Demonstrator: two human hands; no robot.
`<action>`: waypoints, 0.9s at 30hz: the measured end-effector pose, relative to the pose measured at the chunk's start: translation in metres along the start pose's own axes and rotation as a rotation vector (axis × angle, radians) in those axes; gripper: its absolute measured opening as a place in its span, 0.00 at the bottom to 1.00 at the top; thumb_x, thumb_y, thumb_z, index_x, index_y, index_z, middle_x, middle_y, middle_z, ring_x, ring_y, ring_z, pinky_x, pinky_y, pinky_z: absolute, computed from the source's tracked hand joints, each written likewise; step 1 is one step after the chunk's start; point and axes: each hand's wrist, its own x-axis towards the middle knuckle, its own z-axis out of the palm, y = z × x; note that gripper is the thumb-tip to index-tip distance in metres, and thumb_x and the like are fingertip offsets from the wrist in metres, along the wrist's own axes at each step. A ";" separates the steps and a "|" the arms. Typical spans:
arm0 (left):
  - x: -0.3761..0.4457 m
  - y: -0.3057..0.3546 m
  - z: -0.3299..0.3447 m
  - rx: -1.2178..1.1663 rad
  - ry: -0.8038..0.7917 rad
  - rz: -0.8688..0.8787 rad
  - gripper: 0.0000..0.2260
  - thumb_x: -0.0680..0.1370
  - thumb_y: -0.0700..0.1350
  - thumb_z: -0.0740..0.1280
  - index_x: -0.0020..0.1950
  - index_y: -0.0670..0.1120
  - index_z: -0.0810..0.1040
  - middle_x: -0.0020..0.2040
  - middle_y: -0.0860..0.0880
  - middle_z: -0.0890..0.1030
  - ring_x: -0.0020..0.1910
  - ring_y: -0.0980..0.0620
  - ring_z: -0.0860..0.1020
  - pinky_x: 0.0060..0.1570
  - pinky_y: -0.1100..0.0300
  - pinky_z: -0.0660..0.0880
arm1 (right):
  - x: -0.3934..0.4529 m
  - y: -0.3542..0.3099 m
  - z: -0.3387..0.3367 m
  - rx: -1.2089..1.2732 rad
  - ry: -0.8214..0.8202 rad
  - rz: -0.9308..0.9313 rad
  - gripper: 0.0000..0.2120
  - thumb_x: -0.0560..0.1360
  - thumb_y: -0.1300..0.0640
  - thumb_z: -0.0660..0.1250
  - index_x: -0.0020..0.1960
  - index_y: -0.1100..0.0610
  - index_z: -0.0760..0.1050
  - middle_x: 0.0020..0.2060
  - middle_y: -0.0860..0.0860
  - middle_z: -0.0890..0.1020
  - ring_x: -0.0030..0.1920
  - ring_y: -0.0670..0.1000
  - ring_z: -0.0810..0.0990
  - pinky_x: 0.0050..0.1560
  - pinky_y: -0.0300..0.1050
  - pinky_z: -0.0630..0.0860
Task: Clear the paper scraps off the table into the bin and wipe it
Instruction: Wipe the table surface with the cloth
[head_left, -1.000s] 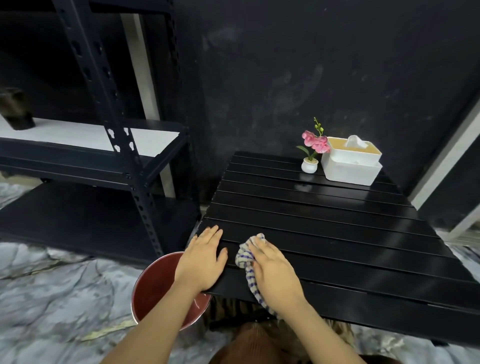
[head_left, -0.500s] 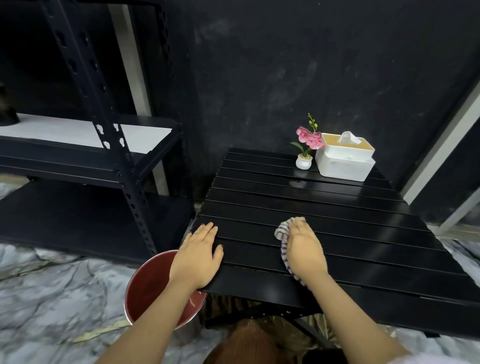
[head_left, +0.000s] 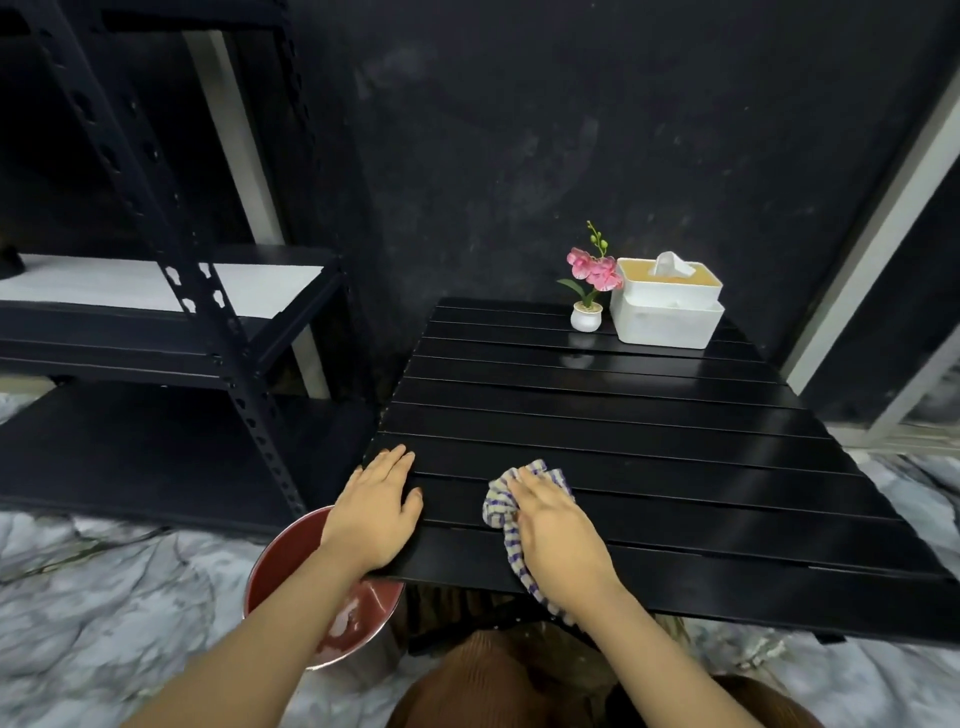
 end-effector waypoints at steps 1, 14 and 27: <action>0.001 0.002 -0.001 -0.003 -0.008 -0.008 0.24 0.80 0.50 0.54 0.76 0.47 0.55 0.78 0.51 0.55 0.77 0.52 0.51 0.76 0.54 0.47 | -0.007 0.010 -0.004 -0.008 0.010 0.004 0.25 0.78 0.61 0.48 0.74 0.52 0.54 0.75 0.48 0.57 0.75 0.46 0.53 0.76 0.40 0.49; 0.019 0.052 0.020 0.017 0.010 0.006 0.26 0.80 0.53 0.54 0.76 0.47 0.55 0.78 0.50 0.54 0.77 0.52 0.50 0.76 0.53 0.46 | -0.013 0.118 -0.056 -0.065 0.092 0.302 0.21 0.79 0.59 0.50 0.72 0.58 0.58 0.73 0.56 0.62 0.74 0.51 0.57 0.75 0.42 0.50; 0.014 0.052 0.022 0.032 0.038 0.014 0.25 0.80 0.53 0.54 0.76 0.47 0.55 0.78 0.50 0.55 0.77 0.52 0.51 0.76 0.53 0.47 | -0.011 0.080 -0.036 -0.005 -0.015 0.101 0.23 0.79 0.60 0.49 0.73 0.52 0.56 0.75 0.48 0.59 0.75 0.48 0.54 0.75 0.42 0.54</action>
